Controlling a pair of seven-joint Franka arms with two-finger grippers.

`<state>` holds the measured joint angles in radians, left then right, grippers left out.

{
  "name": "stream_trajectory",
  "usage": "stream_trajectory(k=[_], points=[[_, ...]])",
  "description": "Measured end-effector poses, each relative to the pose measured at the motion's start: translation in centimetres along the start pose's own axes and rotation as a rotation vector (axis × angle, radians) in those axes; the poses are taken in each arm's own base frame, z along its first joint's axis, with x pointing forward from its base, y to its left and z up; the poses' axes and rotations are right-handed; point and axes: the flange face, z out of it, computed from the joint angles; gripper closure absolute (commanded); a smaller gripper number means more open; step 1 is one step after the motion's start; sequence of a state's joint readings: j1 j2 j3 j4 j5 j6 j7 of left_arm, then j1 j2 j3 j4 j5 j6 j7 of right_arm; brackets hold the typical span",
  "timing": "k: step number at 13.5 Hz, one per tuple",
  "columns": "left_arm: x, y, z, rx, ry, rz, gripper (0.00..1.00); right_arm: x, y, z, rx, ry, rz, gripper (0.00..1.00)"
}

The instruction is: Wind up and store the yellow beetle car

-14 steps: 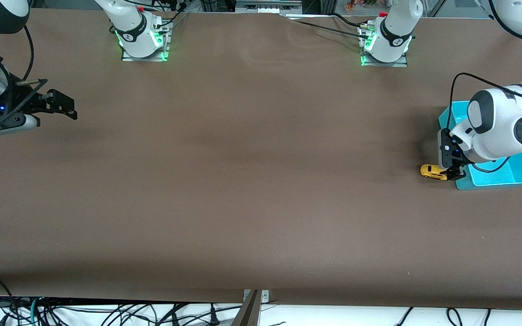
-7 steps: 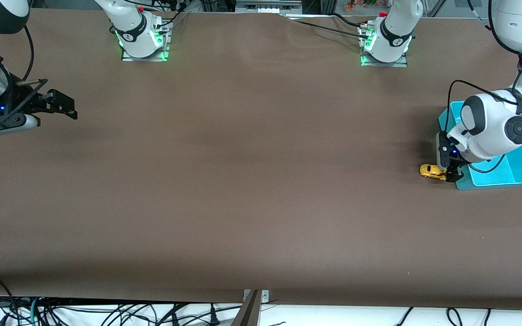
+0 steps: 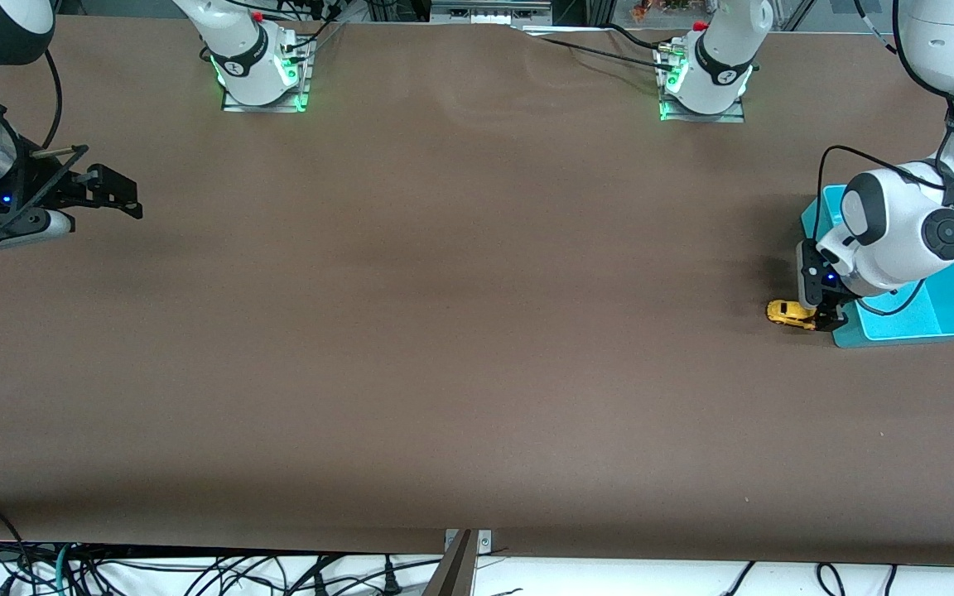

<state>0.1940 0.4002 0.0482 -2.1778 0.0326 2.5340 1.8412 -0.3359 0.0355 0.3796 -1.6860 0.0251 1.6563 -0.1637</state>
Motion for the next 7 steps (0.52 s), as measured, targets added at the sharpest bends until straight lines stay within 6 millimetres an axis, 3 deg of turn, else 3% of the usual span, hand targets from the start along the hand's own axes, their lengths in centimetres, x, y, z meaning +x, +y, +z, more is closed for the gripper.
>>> stream_trajectory(k=[7], points=[[0.56, 0.27, 0.12, -0.012, 0.006, 0.008, 0.00, 0.00, 0.00, 0.00, 0.000, 0.000, 0.000, 0.00]])
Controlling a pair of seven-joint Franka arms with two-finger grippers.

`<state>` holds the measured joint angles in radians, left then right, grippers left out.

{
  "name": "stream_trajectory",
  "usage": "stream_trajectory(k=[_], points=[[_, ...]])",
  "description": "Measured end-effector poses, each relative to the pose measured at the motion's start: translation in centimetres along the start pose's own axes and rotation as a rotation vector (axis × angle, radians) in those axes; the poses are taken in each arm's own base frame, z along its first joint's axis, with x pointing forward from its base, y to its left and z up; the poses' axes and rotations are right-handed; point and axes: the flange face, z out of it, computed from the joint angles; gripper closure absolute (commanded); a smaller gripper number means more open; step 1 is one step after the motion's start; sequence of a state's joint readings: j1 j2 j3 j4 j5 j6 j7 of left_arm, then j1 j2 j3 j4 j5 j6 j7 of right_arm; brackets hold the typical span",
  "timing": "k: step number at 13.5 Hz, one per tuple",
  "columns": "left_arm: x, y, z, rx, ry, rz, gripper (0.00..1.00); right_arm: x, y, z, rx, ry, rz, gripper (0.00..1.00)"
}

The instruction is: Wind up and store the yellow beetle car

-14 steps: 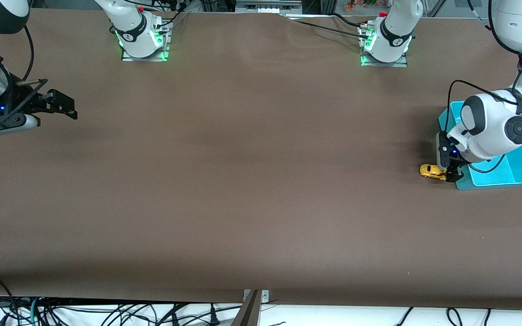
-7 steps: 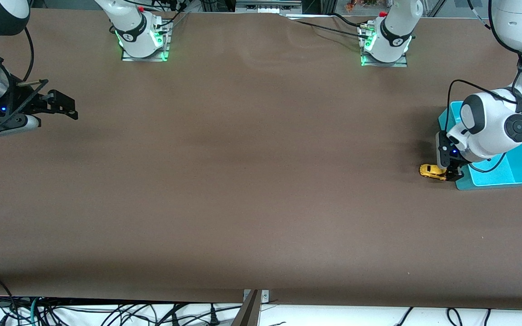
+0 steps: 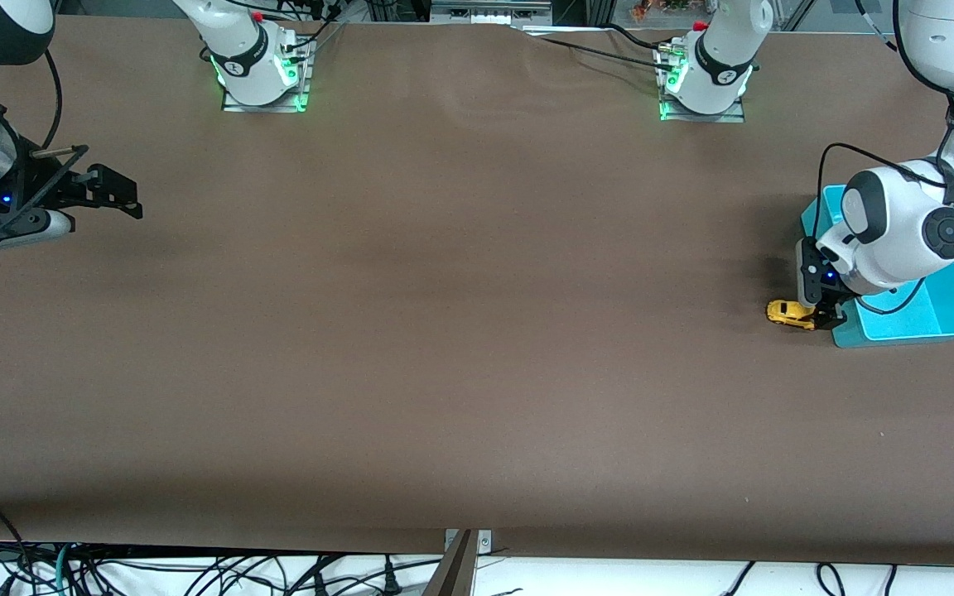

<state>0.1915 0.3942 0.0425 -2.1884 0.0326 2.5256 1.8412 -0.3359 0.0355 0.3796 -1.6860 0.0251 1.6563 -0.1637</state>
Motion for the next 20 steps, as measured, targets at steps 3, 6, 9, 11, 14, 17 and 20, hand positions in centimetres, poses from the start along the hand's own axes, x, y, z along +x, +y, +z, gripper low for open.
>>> stream_trajectory(k=[3, 6, 9, 11, 14, 17, 20], points=[[0.3, 0.0, 0.1, 0.004, 0.000, 0.004, 0.00, 0.0, 0.0, 0.0, 0.000, 0.001, 0.001, 0.00], [1.1, 0.2, 0.7, 0.027, -0.005, 0.016, 0.00, 0.0, 0.0, 0.0, 0.000, 0.002, 0.001, 0.00], [1.5, 0.4, 1.2, 0.023, -0.004, 0.022, 0.00, 0.0, 0.1, 0.0, -0.001, 0.002, 0.002, 0.00], [1.5, 0.4, 1.2, 0.023, -0.004, 0.022, 0.25, 0.0, 0.1, -0.1, -0.002, 0.003, 0.002, 0.00], [1.5, 0.3, 1.1, 0.027, -0.005, 0.022, 0.91, 0.1, 0.1, -1.0, -0.011, 0.022, 0.002, 0.00], [1.4, 0.2, 0.8, 0.036, -0.007, 0.022, 1.00, 0.1, 0.1, -1.3, -0.012, 0.030, 0.002, 0.00], [1.5, 0.2, 0.5, 0.034, -0.003, 0.018, 1.00, 0.1, 0.2, -1.3, -0.012, 0.029, 0.002, 0.00]])
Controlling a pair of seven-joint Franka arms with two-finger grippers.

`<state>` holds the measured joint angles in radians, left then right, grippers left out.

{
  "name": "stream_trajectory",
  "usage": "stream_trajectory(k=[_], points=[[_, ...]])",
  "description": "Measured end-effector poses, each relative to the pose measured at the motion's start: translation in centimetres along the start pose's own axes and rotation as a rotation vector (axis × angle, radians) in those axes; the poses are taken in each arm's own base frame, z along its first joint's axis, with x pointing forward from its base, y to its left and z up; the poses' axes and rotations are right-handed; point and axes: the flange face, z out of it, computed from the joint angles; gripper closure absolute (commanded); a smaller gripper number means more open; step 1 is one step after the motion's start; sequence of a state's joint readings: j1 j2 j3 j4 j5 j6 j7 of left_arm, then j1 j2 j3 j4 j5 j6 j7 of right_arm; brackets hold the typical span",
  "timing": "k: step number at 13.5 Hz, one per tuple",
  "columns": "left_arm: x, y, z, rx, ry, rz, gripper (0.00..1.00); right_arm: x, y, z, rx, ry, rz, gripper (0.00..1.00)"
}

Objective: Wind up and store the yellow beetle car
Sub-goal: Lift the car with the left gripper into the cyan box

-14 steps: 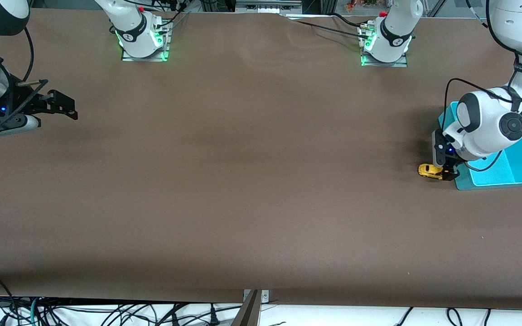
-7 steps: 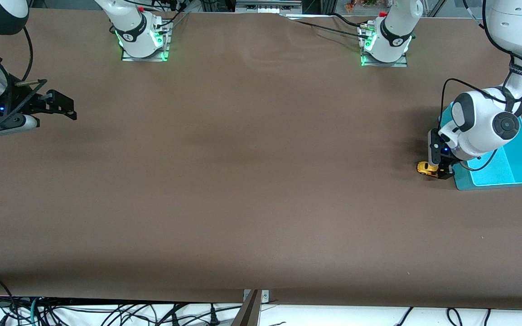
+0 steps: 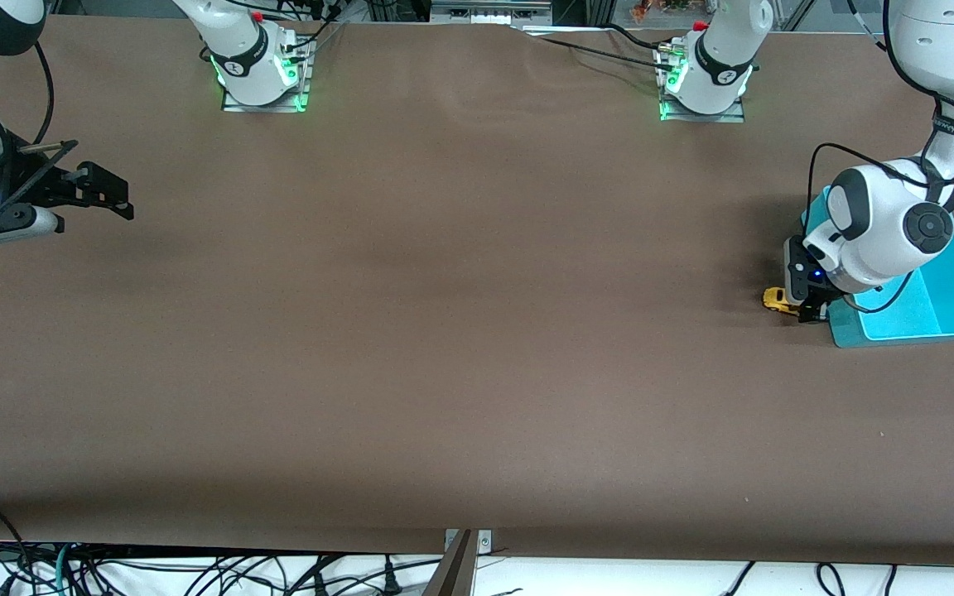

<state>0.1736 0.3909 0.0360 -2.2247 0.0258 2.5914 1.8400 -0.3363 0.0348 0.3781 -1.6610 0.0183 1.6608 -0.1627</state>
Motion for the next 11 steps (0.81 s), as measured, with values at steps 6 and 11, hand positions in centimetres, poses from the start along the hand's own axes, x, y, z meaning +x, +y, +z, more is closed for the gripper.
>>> stream_trajectory(k=[6, 11], points=[[2.7, -1.5, -5.3, -0.067, 0.118, -0.043, 1.00, 0.0, 0.0, 0.0, 0.000, -0.001, 0.000, 0.00], [-3.6, 0.1, -12.9, -0.134, 0.133, -0.112, 1.00, 0.0, 0.0, 0.0, 0.000, -0.002, 0.000, 0.00]])
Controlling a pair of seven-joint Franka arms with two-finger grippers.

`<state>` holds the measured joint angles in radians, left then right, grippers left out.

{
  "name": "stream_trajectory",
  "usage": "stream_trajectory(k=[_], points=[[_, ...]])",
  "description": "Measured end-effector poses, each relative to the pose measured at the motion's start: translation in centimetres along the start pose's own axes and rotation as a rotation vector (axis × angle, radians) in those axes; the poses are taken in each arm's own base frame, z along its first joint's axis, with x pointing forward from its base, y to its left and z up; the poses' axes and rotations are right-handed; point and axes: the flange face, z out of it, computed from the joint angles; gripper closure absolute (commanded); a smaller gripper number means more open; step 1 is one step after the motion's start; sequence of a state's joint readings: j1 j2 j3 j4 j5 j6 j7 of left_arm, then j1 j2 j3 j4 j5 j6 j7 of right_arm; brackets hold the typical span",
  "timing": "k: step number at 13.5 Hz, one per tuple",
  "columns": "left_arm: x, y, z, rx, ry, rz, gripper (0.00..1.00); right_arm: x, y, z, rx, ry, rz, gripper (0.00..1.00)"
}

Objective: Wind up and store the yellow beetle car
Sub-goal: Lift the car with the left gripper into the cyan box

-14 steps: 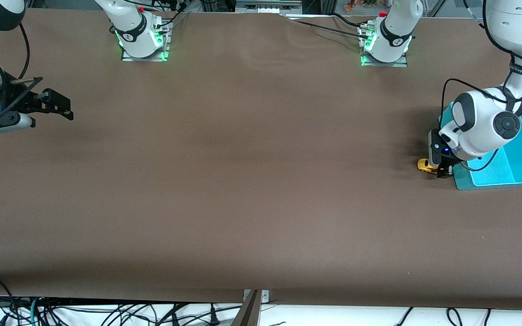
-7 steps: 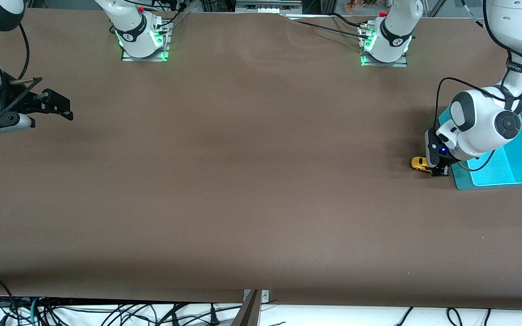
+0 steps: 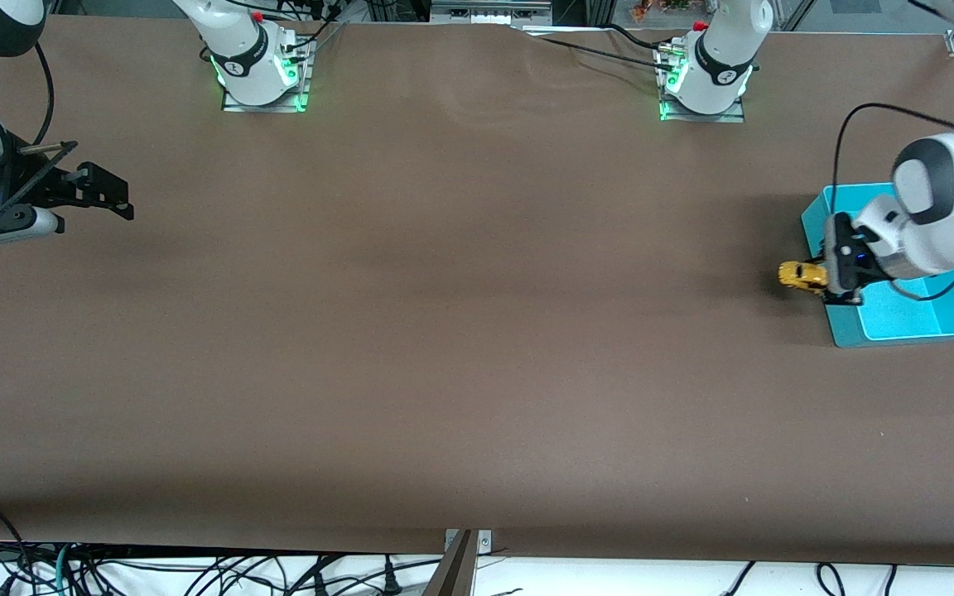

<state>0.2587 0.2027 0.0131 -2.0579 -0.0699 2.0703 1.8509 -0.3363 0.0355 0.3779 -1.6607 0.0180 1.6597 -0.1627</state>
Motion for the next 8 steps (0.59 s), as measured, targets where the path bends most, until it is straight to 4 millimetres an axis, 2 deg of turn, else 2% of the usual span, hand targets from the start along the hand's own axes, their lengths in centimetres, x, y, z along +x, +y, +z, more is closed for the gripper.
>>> stream_trajectory(k=[2, 4, 6, 8], points=[[-4.8, 1.4, -1.9, 0.005, -0.019, -0.016, 1.00, 0.0, 0.0, 0.0, 0.000, 0.000, 0.000, 0.00], [-8.9, 2.9, -2.1, 0.011, -0.012, -0.034, 1.00, 0.0, 0.0, -0.1, 0.000, 0.002, 0.000, 0.00], [-12.3, 4.3, -1.4, 0.005, 0.002, -0.074, 1.00, 0.0, 0.0, -0.2, -0.001, 0.005, -0.001, 0.00], [-14.8, 5.0, 0.4, -0.002, 0.007, -0.114, 1.00, 0.1, 0.0, -0.3, -0.001, 0.007, -0.001, 0.00]])
